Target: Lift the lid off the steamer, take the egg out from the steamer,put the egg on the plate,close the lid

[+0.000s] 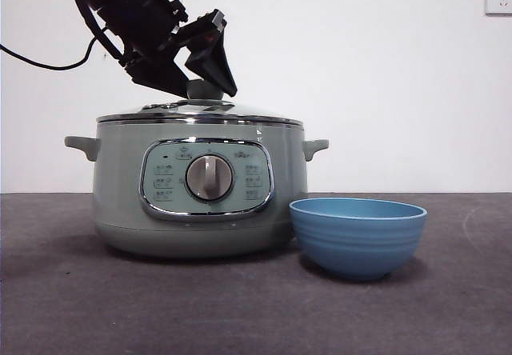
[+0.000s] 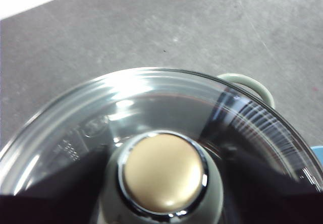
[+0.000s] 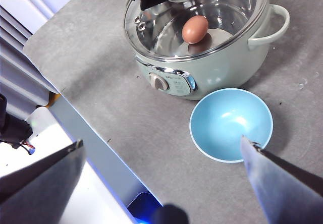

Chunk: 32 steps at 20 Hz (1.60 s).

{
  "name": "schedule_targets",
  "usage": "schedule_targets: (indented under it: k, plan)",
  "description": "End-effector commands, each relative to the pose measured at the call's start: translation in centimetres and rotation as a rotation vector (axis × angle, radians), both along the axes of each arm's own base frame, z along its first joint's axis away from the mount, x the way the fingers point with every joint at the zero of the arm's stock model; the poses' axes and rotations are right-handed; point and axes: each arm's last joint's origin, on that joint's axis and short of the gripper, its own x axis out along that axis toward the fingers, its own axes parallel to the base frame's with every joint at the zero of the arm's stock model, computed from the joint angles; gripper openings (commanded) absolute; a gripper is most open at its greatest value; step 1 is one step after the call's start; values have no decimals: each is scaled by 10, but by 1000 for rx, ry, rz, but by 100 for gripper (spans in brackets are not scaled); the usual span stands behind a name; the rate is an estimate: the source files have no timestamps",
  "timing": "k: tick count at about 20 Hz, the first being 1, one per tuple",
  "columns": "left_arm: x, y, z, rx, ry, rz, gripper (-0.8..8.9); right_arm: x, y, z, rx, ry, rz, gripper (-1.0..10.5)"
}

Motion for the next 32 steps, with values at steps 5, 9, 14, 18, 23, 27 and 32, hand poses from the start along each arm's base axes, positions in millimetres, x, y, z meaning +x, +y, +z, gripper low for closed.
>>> schedule_targets:
  k: [5,9,14,18,23,27,32]
  plan:
    - [0,-2,-2,-12,19,7,-9,0,0,1,2,-6,0,596]
    - [1,-3,2,-18,7,7,-9,0,0,1,2,-6,0,596]
    - [1,-3,37,-46,-48,5,-9,0,0,1,3,-6,0,596]
    - [-9,2,76,-65,-89,5,-9,1,0,1,3,-10,-1,596]
    - [-53,25,124,-108,-154,16,-8,15,3,7,53,-50,-61,596]
    - [-115,55,164,-143,-229,36,-8,39,17,3,82,-43,-58,595]
    - [-186,91,188,-146,-301,109,-9,76,66,-11,83,-60,-55,595]
